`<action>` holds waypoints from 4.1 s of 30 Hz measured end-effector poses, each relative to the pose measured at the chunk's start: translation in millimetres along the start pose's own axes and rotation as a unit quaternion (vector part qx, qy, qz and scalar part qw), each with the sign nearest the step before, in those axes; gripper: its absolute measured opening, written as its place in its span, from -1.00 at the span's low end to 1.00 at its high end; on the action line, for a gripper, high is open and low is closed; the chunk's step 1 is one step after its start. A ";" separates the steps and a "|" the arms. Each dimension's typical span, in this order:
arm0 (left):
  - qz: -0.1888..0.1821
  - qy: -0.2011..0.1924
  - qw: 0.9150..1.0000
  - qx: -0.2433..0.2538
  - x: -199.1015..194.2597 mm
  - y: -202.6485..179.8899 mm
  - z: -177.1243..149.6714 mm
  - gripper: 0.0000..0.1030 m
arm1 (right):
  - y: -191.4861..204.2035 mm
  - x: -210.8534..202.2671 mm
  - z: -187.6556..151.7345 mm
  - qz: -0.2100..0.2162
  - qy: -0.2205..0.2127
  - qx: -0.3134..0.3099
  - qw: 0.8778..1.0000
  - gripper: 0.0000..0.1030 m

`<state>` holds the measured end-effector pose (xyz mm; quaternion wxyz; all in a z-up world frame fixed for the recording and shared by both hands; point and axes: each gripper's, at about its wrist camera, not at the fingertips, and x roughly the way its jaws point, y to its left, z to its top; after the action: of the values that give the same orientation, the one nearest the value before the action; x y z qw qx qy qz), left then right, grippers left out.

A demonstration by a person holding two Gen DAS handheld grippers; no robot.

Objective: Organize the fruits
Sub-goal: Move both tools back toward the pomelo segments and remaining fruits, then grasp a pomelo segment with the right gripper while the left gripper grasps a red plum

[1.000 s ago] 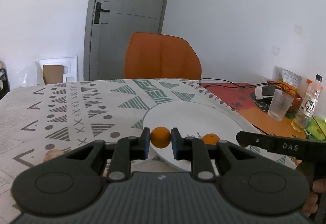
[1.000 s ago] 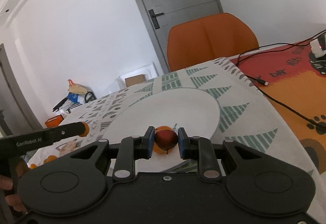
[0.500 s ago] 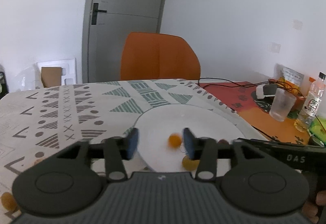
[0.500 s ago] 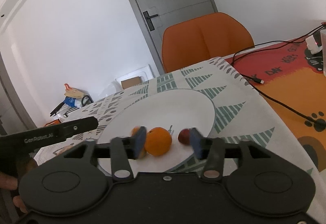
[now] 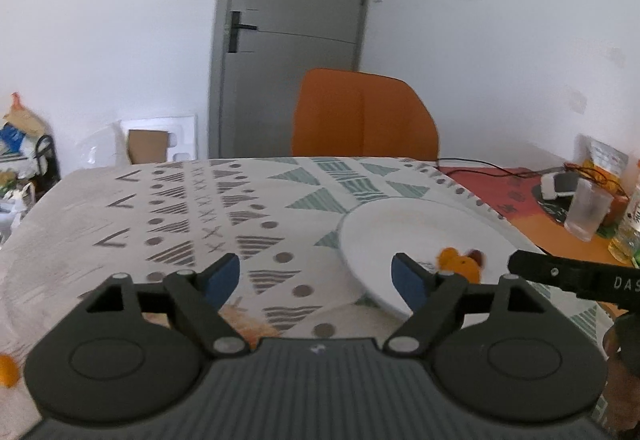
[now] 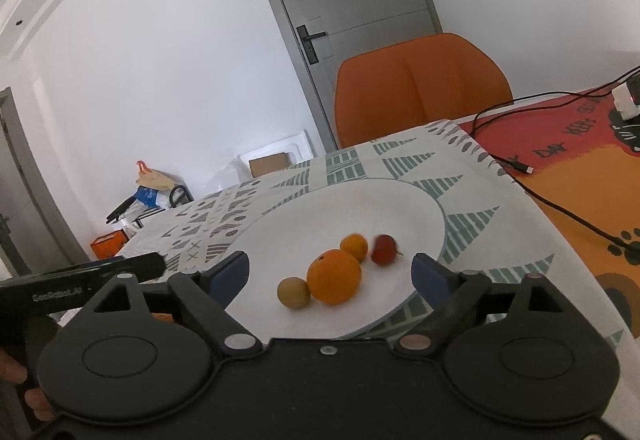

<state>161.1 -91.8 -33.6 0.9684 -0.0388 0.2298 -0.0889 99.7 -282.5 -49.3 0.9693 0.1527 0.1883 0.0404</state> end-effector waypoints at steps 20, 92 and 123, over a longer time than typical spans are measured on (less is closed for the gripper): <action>0.053 -0.013 0.998 -0.021 -60.4 65.1 -20.9 0.66 | 57.7 4.5 -7.8 0.039 0.005 -0.042 0.998 1.00; 0.049 0.030 0.992 -0.113 -63.5 117.6 -51.9 -0.55 | 149.8 94.9 -30.9 0.120 0.144 -0.169 0.968 -0.05; 0.065 0.016 0.990 -0.122 -76.2 132.1 -51.4 -0.55 | 154.1 89.1 -40.1 0.109 0.166 -0.197 0.960 -0.34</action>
<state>91.3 50.5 -61.3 0.9564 -0.1401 0.2562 0.0018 163.9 -112.7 -68.1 0.9252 -0.0306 0.3169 0.2064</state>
